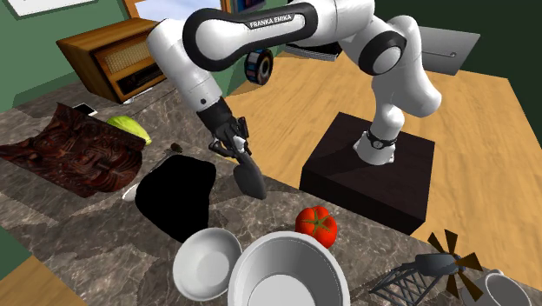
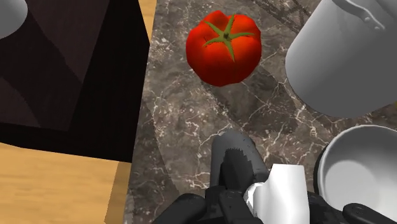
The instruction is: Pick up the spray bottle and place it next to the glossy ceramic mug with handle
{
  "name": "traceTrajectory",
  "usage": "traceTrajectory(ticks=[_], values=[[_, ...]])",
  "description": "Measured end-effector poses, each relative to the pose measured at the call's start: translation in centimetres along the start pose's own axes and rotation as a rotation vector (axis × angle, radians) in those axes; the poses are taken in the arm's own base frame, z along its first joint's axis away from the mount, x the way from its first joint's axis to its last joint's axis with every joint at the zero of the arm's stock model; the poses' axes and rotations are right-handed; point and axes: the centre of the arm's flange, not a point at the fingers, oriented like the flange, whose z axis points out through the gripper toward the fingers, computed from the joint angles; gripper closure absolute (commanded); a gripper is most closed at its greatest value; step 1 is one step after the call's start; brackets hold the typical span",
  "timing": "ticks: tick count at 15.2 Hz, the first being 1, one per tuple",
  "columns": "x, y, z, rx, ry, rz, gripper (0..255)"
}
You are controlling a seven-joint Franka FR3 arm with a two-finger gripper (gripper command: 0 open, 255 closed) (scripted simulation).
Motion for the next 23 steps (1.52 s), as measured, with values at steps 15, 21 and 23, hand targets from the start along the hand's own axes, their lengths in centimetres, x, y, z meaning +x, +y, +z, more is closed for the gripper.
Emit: traceTrajectory(ticks=[15,21,23], values=[[-14.7,-0.8,3.4,0.000,0.000,-0.001,255],[-21.9,-0.8,6.0,-0.001,0.000,-0.001,255],[-24.1,-1.0,7.4,-0.001,0.000,-0.001,255]])
